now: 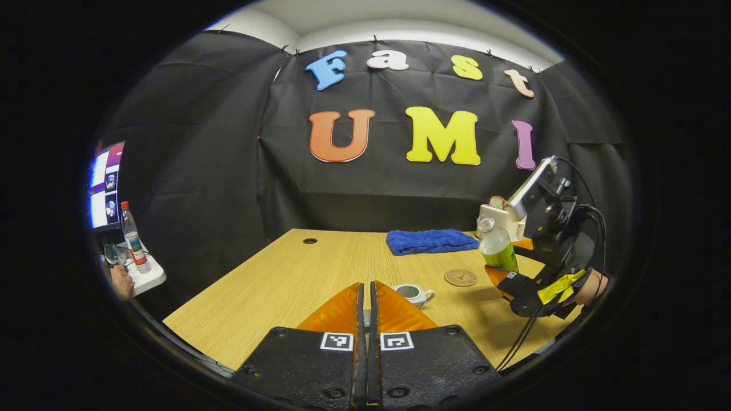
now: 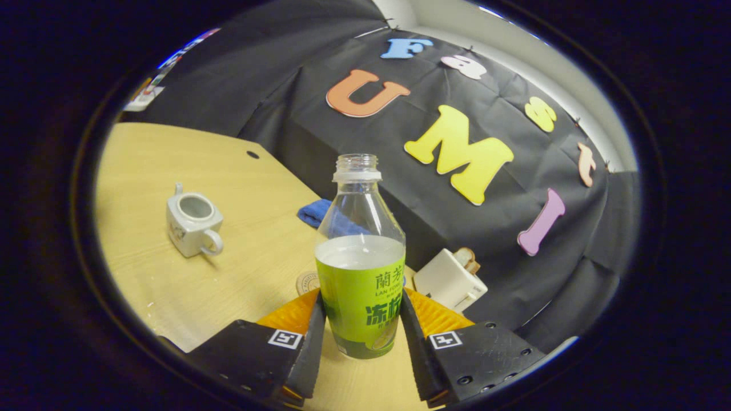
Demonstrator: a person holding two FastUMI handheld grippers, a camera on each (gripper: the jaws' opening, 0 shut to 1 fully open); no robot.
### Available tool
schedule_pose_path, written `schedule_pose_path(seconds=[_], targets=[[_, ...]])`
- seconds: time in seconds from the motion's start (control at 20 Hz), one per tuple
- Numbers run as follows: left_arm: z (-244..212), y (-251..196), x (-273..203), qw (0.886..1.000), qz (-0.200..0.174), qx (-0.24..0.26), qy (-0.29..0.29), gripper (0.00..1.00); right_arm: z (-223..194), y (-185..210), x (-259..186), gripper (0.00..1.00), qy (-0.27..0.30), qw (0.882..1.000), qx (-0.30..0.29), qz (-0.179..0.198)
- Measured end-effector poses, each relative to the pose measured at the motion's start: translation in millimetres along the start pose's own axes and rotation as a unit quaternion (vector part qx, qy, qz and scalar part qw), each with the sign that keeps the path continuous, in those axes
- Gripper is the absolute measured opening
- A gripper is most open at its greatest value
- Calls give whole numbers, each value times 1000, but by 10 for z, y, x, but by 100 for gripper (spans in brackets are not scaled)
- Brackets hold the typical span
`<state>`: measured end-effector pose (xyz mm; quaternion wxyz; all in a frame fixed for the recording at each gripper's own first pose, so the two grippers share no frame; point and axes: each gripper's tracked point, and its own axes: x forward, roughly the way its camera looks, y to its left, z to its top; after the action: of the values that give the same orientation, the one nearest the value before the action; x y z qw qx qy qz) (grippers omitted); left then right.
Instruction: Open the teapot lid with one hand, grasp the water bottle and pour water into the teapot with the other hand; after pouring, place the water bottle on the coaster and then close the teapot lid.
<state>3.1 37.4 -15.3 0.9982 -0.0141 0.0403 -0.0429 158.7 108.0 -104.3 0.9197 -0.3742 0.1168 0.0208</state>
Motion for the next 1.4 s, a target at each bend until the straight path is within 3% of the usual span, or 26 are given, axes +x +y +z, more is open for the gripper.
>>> schedule_pose_path(seconds=[0.3,0.5,1.0,1.4], targets=[[-32,123,24,1000,3,-5,4,3,177,134,152,65,-6,993,-117,-10],[-14,128,-4,1000,-3,-5,-2,3,325,247,237,67,-25,977,-210,-15],[-41,153,1,1000,4,1,1,3,468,293,321,67,-56,913,-402,-50],[-79,232,20,1000,9,-9,7,3,630,324,287,67,-80,862,-494,-81]])
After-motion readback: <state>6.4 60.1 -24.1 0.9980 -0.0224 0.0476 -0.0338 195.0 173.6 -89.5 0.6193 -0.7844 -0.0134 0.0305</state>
